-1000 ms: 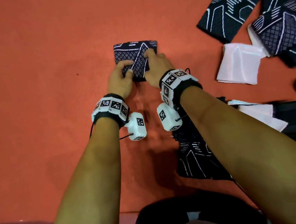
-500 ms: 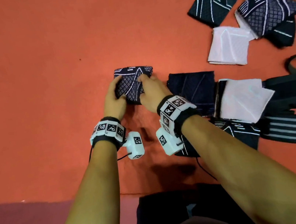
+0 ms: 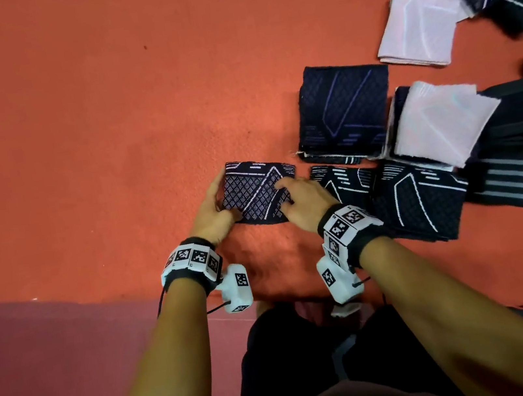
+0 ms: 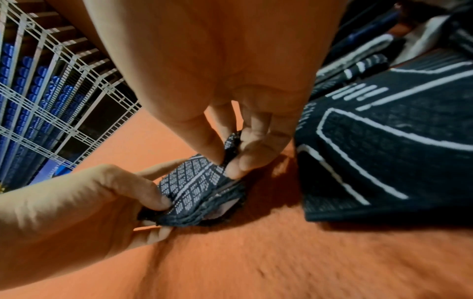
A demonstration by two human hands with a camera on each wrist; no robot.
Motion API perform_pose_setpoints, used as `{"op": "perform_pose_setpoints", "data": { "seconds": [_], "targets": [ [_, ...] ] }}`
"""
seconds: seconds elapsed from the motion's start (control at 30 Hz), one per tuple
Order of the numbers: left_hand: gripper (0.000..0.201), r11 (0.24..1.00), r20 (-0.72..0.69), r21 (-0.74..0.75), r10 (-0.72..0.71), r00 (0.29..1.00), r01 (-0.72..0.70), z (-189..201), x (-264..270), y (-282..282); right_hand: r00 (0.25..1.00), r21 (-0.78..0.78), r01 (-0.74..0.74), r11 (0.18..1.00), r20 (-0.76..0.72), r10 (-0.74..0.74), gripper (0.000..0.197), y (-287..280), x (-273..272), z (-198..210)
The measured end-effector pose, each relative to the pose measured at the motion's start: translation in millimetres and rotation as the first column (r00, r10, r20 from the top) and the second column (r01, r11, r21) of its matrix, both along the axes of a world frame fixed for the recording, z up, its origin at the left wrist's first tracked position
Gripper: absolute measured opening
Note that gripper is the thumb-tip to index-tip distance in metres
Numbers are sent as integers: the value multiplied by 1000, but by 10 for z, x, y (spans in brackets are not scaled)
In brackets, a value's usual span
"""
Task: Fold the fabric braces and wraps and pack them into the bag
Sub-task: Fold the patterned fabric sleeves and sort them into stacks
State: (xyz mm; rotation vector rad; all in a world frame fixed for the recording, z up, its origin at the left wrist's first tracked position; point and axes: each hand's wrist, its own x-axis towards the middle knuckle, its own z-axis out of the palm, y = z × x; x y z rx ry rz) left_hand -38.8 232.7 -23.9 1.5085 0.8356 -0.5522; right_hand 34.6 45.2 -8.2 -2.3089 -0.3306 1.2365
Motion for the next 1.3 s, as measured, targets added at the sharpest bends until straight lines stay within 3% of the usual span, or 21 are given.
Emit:
{"op": "perform_pose_setpoints", "data": {
  "seconds": [0.37,0.47,0.7,0.9,1.0,1.23,1.3],
  "targets": [
    [82,992,132,103,63,989,-77,-194,-167,-105,989,93,110,990,89,-118,56,-151,-183,-348],
    [64,987,144,92,121,982,-135,-183,-148,-144,975,148,184,972,99,-199,57,-181,-209,-379],
    [17,983,149,128,113,982,-133,-128,-116,-157,957,164,247,955,116,-267,80,-173,-194,-420],
    [31,966,292,105,198,936,-237,-3,3,-173,948,140,264,954,143,-284,49,-134,-177,-483],
    [22,962,297,59,239,925,-267,99,88,-198,944,156,287,945,123,-306,35,-104,-185,-461],
    [54,964,247,-2,258,934,-266,71,175,-178,890,290,386,876,130,-436,24,-128,-227,-379],
    [47,970,246,-15,240,939,-244,36,186,-188,870,303,426,853,123,-478,24,-144,-233,-415]
  ]
}}
